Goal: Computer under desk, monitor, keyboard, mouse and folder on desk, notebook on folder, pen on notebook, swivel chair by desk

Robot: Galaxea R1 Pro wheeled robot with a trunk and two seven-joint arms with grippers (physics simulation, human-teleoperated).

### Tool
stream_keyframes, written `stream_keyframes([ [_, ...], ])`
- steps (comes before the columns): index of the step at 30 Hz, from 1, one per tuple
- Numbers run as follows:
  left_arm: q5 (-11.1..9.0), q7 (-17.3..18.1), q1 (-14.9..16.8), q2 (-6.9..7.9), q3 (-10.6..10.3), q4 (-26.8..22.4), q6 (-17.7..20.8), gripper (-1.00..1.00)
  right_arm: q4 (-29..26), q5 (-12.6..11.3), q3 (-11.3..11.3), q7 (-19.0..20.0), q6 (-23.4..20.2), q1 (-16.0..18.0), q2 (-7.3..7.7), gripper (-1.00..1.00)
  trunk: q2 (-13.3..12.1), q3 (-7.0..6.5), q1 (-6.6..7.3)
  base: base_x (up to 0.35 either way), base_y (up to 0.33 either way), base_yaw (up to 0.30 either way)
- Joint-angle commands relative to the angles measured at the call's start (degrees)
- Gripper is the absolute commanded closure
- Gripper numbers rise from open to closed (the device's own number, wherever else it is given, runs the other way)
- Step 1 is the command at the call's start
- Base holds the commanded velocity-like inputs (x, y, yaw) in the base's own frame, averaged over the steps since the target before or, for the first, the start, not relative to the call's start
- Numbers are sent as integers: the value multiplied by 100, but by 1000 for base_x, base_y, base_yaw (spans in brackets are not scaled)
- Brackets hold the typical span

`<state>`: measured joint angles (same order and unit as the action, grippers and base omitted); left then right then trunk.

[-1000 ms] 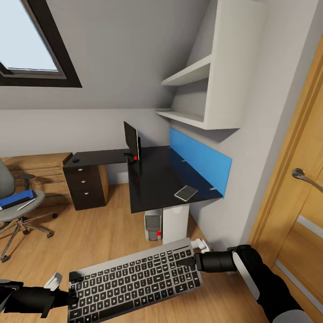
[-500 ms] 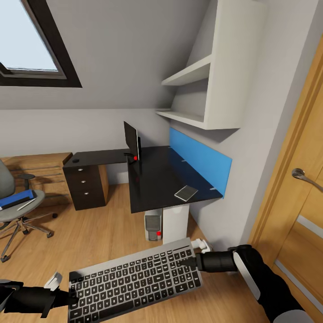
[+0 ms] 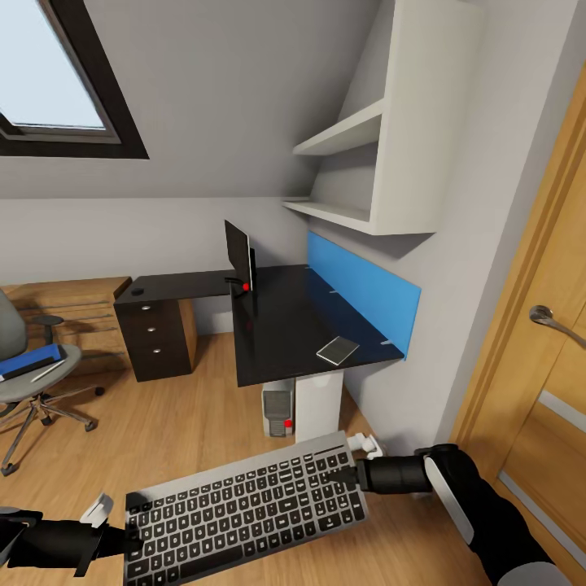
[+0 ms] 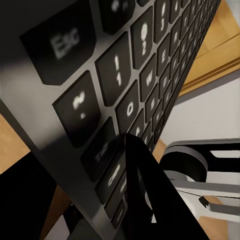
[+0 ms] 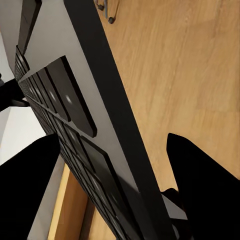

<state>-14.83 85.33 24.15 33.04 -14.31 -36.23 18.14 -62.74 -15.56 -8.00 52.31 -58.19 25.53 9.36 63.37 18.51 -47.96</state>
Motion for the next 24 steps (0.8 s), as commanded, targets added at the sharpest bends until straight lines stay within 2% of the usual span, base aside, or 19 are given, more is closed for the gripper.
stream_keyframes([
  [1,-11,-8,10,10,-28,10,67,100,-2,0,-9,16,-35,5,4,100,5,7,-1,0,0,0],
  [20,-11,15,11,16,23,10,58,100,-1,0,-9,16,-35,5,29,100,5,7,-1,0,0,0],
  [21,-11,15,11,16,24,10,58,-100,-1,0,-9,16,-35,5,31,100,5,7,-1,0,0,0],
  [24,-14,18,10,18,25,10,58,-100,-2,0,-9,16,-35,5,37,100,5,7,-1,0,0,0],
])
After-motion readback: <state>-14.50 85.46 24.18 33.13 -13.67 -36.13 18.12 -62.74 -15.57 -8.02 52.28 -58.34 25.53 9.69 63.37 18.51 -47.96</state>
